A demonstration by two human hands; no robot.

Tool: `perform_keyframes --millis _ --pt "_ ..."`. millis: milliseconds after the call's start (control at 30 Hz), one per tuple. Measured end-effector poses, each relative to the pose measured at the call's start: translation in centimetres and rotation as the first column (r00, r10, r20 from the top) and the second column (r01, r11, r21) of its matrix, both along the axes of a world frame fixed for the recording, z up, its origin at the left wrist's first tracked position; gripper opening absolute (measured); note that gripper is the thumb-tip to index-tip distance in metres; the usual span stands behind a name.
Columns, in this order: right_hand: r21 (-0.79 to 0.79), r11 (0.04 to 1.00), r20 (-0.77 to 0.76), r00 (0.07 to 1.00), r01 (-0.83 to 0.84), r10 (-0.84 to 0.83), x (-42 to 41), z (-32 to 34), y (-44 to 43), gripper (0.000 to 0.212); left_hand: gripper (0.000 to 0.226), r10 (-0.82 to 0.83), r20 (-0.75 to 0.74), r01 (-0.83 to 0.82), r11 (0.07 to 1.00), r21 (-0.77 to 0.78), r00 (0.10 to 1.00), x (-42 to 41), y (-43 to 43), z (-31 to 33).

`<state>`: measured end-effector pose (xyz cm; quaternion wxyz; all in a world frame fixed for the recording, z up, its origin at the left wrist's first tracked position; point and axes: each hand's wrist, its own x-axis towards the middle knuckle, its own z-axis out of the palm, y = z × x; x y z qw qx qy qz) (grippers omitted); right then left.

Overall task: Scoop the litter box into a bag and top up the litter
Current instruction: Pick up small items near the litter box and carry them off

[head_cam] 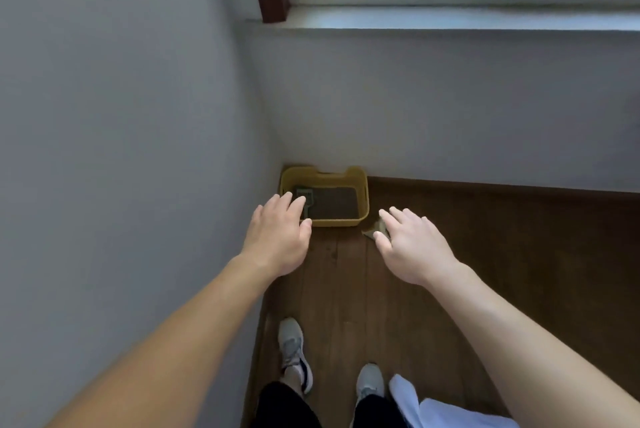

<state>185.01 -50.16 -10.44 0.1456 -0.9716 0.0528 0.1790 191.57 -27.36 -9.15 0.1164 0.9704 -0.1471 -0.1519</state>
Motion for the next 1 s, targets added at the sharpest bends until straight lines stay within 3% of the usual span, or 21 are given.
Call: perform_keyframes --millis 267,567,733,867,1000 --pt "-0.024 0.999 -0.104 0.994 0.033 -0.036 9.4 -14.9 0.1 0.057 0.052 -0.062 -0.078 0.068 0.995 0.075 0.995 10.0 -1.5 -16.2" --pt "-0.019 0.993 -0.132 0.985 -0.116 0.113 17.6 -45.3 -2.1 0.059 0.054 -0.098 -0.107 0.108 0.990 0.089 0.989 16.1 -3.4 -48.2" --pt "-0.046 0.969 -0.135 0.962 -0.244 0.236 19.5 -62.4 -1.9 0.062 0.057 -0.201 -0.112 0.214 0.968 0.129 0.973 17.5 -3.9 -65.3" --pt "-0.085 0.936 -0.091 0.938 -0.343 0.335 20.7 -72.1 -2.3 0.062 0.059 -0.334 -0.072 0.341 0.929 0.145 0.940 19.6 -2.7 -74.7" --pt "-0.064 0.922 -0.059 0.924 -0.382 0.378 21.5 -78.4 -2.4 0.062 0.059 -0.322 -0.072 0.327 0.942 0.072 0.944 20.2 -2.6 -81.6"
